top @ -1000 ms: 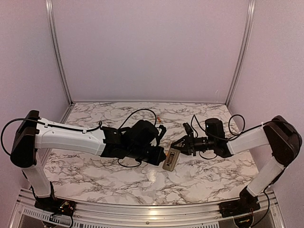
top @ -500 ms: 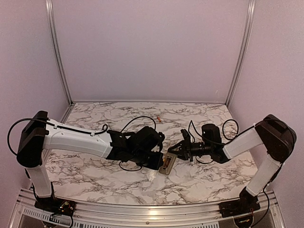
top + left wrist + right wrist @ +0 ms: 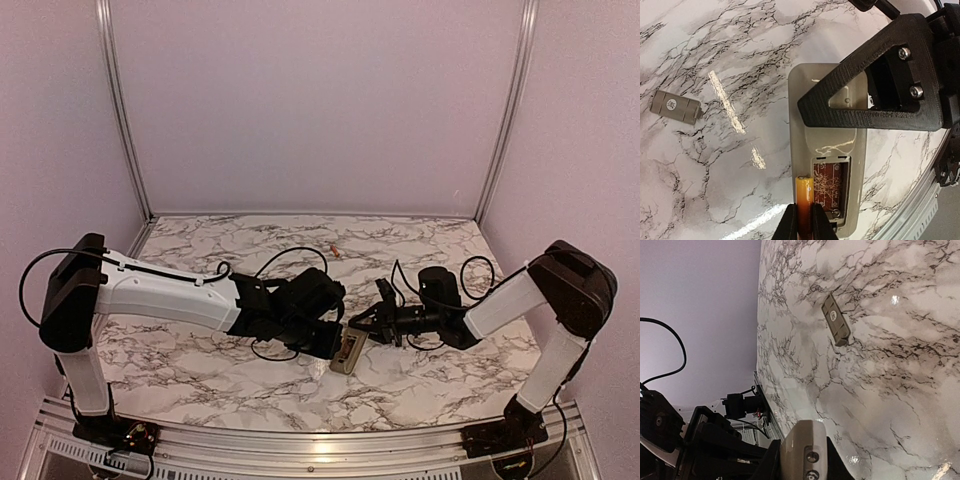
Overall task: Load the batteries into the remote control
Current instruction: Place the battery in the battery compartment.
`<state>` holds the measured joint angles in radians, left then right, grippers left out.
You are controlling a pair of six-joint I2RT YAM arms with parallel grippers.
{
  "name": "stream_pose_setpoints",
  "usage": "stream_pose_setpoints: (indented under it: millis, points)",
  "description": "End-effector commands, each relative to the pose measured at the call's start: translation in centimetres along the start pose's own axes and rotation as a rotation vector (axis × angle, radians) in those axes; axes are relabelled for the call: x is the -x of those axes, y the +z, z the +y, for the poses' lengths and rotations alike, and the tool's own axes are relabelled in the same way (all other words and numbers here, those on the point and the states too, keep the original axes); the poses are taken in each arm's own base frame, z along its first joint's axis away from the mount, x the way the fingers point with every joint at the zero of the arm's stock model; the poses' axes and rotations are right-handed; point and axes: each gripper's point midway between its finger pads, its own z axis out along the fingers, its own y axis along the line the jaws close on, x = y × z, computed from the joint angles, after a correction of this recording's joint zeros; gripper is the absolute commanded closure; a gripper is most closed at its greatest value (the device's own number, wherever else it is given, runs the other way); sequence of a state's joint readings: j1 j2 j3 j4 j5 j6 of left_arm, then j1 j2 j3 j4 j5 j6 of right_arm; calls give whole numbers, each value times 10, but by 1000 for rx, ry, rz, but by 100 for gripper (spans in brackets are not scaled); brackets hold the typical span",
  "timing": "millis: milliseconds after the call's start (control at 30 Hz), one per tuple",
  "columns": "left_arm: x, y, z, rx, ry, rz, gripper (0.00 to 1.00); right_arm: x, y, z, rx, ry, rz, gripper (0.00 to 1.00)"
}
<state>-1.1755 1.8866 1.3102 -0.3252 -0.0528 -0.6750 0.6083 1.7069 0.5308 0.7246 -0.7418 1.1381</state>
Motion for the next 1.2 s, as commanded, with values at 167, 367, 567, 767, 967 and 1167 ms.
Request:
stream_pose_setpoints:
  millis: [167, 367, 567, 767, 967, 1167]
  points:
    - [-6, 6, -15, -34, -1, 17, 100, 7, 3, 9, 24, -21, -40, 100]
    - [-6, 5, -23, -49, 8, 12, 100, 8, 2, 9, 22, -19, -46, 100]
    - [-11, 8, -11, 12, -13, 18, 100, 7, 2, 12, 35, -18, -44, 100]
    - [-8, 11, 3, 77, -53, 0, 100, 5, 2, 18, 52, -24, -34, 100]
    - [-7, 15, 6, 98, -52, 14, 100, 0, 4, 24, 74, -18, -21, 100]
    - [-6, 19, 11, 130, -50, 10, 100, -4, 6, 28, 100, -4, -10, 100]
